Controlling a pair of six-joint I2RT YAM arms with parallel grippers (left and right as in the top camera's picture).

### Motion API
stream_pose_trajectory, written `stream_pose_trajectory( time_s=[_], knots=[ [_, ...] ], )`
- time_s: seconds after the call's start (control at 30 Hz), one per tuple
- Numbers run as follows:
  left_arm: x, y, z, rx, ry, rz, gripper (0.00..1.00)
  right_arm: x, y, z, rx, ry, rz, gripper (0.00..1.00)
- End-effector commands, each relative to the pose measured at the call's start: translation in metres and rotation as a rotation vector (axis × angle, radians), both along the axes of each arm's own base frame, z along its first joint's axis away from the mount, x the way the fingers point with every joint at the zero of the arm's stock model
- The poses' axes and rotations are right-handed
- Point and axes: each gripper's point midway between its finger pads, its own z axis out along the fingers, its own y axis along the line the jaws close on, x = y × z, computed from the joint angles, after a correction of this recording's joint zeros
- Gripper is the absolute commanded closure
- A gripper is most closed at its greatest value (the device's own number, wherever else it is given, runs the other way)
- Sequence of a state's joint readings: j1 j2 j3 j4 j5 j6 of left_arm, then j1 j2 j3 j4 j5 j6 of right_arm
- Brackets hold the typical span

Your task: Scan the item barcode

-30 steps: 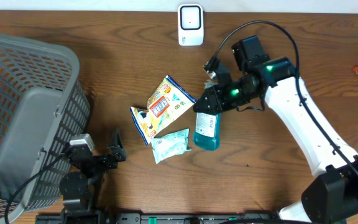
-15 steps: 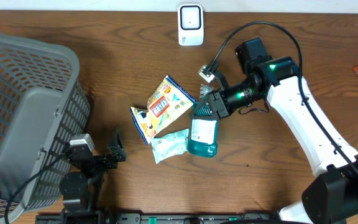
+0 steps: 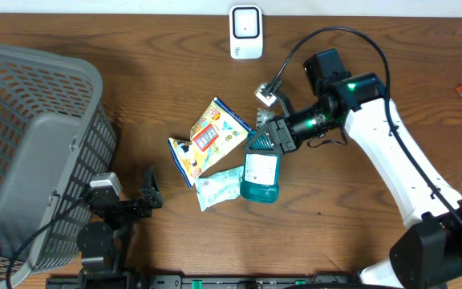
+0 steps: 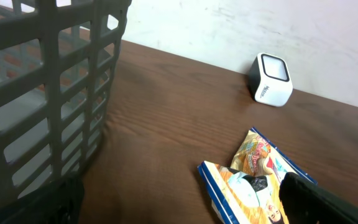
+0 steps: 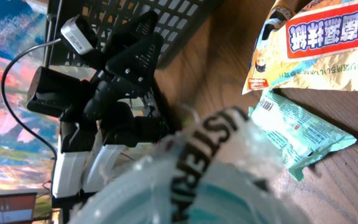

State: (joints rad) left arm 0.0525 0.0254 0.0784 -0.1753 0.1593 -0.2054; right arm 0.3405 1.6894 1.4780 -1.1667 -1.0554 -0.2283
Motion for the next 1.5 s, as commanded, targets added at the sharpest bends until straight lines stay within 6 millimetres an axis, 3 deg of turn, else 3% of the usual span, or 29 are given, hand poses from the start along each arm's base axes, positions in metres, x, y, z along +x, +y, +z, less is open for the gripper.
stream_pose_trajectory(
  time_s=[0.0,0.63,0.8,1.03,1.23,1.47],
  knots=[
    [-0.001,-0.002,-0.013,-0.004,0.04,-0.014,0.0,-0.003,0.004,0.018,0.084,-0.004,0.017,0.99],
    [-0.001,-0.002,-0.013,-0.004,0.04,-0.014,0.0,0.008,0.003,0.012,0.062,-0.124,0.034,0.98],
    [-0.001,-0.002,-0.013,-0.004,0.04,-0.014,0.0,0.024,-0.001,0.001,-0.009,-0.214,0.012,0.99],
    [-0.001,-0.002,-0.013,-0.004,0.04,-0.014,0.0,0.042,0.001,0.002,-0.02,-0.31,-0.009,0.99],
    [-0.001,-0.002,-0.013,-0.004,0.04,-0.014,0.0,0.07,-0.014,-0.017,-0.198,-0.343,-0.138,0.99],
    [-0.001,-0.002,-0.013,-0.004,0.04,-0.014,0.0,0.106,-0.023,-0.017,-0.277,-0.484,-0.231,0.98]
  ],
)
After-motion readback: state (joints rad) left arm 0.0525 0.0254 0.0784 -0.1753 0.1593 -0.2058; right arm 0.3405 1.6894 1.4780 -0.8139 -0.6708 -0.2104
